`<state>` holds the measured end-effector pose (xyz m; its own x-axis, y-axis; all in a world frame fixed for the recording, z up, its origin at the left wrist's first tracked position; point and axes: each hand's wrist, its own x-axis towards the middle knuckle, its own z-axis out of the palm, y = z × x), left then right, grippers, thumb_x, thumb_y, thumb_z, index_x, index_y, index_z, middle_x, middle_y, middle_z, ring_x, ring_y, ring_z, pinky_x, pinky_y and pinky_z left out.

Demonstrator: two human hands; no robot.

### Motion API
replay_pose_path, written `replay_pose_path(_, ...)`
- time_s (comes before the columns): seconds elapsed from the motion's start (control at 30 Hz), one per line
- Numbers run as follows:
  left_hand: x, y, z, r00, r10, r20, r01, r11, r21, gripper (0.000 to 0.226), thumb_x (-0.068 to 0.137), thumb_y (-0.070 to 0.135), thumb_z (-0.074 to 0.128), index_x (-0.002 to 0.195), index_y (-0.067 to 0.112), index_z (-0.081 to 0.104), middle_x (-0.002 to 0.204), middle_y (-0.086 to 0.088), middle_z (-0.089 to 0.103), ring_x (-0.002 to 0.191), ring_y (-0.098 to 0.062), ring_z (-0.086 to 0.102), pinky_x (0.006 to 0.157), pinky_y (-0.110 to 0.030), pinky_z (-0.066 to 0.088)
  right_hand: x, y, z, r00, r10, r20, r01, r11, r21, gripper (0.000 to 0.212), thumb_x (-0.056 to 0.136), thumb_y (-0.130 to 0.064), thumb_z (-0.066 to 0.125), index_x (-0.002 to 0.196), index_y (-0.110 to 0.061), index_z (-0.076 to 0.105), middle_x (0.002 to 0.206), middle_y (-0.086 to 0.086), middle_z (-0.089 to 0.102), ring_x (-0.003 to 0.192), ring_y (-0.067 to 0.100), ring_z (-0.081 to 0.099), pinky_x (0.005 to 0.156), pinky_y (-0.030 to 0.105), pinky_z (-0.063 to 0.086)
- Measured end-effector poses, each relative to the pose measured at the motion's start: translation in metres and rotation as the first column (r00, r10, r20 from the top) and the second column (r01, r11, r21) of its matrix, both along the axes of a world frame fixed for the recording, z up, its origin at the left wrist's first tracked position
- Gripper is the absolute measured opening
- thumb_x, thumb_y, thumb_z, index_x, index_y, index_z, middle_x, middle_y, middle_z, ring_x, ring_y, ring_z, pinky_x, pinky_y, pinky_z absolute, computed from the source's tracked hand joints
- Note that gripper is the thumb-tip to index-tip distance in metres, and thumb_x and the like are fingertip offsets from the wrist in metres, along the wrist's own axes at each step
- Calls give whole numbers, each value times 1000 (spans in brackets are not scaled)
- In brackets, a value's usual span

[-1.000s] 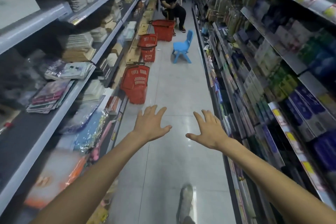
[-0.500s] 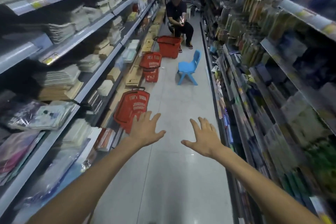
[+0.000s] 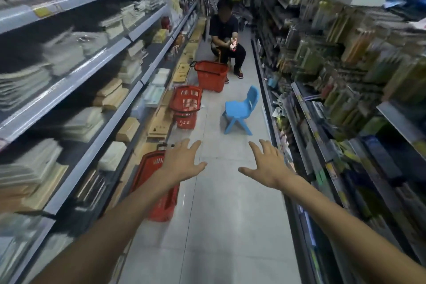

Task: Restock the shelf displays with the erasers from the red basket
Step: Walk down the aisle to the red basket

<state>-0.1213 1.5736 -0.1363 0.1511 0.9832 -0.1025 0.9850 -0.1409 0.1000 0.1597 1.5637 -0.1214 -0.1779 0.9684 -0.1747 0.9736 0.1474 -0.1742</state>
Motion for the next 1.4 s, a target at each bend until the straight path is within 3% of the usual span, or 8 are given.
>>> replay_pose_path(0.17,-11,124,6,1000,-3,21,2,999,43,87,84,77,44,158,33,32,155,-8,45,142,-32,43,113,-54,40,-3,115,1,1000,-26,-9,26,1000,-3,96,92,-72,50,164,-22,12,170,16,8,158,35,2,127,50,7)
replay_pose_path(0.4,-3,310,-13,997,-17,-75,19,999,31,84,79,79,38,150,35,38,141,-5,53,128,-32,54,103,-52,47,9,297,-18,999,-15,-28,15,1000,-4,99,91,-74,50,164,-22,9,170,16,6,158,34,2,127,50,9)
replay_pose_path(0.57,11,441,8,993,-6,-117,8,1000,20,74,87,69,54,150,34,40,145,-5,50,130,-31,53,107,-51,44,29,439,-12,998,-14,-57,15,1000,14,101,89,-76,50,164,-22,11,169,17,8,157,35,4,126,50,10)
replay_pose_path(0.83,11,617,23,983,-20,-184,34,997,75,77,86,67,46,154,32,37,148,-9,49,137,-32,46,112,-55,37,20,625,4,997,67,-30,-66,997,29,96,94,-66,53,164,-22,5,169,17,3,157,36,1,127,50,7)
replay_pose_path(1.13,-23,832,-16,993,44,-108,-37,997,63,73,96,58,50,160,29,29,157,-11,41,146,-33,36,121,-57,26,-19,847,-31,992,119,33,-118,993,-30,96,94,-65,53,164,-22,4,170,17,0,158,36,1,127,51,9)
replay_pose_path(1.4,-72,972,-23,995,75,-70,-73,997,32,72,95,55,52,158,28,32,154,-10,43,144,-32,38,118,-54,27,-69,1017,-33,967,245,74,-242,969,-47,96,93,-68,51,164,-22,5,170,18,3,158,35,0,127,51,10)
